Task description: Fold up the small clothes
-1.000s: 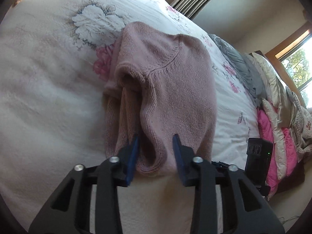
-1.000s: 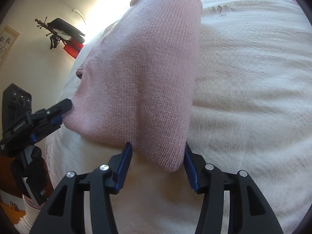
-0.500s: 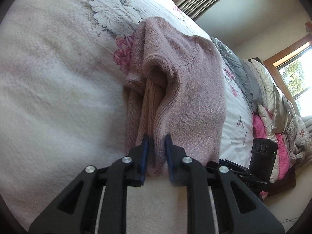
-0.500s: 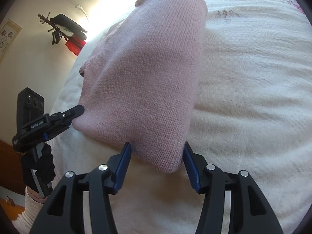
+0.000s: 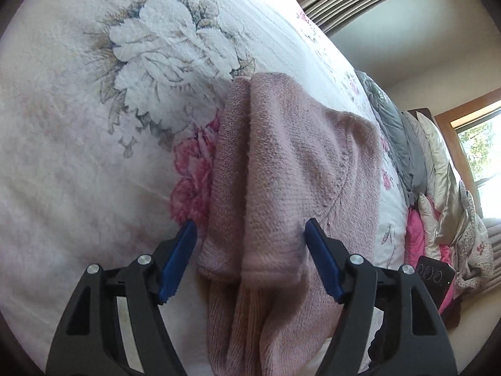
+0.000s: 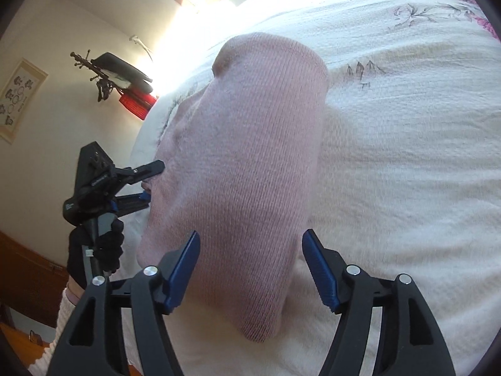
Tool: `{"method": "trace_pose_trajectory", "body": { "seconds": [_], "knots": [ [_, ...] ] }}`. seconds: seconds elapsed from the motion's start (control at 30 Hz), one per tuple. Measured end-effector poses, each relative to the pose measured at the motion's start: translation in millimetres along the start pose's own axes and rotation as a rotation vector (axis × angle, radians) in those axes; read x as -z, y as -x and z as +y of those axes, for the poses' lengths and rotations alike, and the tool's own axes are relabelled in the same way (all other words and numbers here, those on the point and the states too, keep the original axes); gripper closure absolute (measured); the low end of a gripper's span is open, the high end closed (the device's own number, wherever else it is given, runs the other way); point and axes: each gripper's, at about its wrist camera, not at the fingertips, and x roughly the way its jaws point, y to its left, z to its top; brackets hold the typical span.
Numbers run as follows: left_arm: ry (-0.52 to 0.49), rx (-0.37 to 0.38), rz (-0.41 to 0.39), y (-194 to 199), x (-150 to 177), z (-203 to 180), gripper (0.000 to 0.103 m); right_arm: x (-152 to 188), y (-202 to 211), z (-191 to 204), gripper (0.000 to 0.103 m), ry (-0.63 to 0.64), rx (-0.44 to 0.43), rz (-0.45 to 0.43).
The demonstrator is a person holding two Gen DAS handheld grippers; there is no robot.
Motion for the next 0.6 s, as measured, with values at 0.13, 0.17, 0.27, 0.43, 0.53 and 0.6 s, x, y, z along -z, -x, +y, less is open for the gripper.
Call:
{"method": "trace_pose_trajectory", "body": {
  "seconds": [0.13, 0.17, 0.27, 0.43, 0.53, 0.6],
  "knots": [
    [-0.013, 0.090, 0.035, -18, -7, 3, 0.033, -10, -10, -13, 0.029, -0.035, -0.041, 0.003],
    [-0.024, 0.116, 0.054, -23, -8, 1, 0.033, -12, -13, -19, 0.029, -0.046, -0.052, 0.007],
    [-0.046, 0.153, 0.077, -34, -8, -3, 0.030, -16, -22, -31, 0.022, -0.091, -0.106, 0.011],
    [-0.066, 0.189, 0.079, -40, -2, -7, 0.044, -24, -46, -45, 0.017, -0.169, -0.205, 0.023],
    [-0.038, 0.228, 0.064, -38, 3, 0, 0.061, -24, -49, -47, 0.026, -0.177, -0.232, 0.009],
    [-0.022, 0.249, 0.052, -35, 6, 4, 0.065, -23, -44, -43, 0.039, -0.159, -0.244, -0.008]
  ]
}}
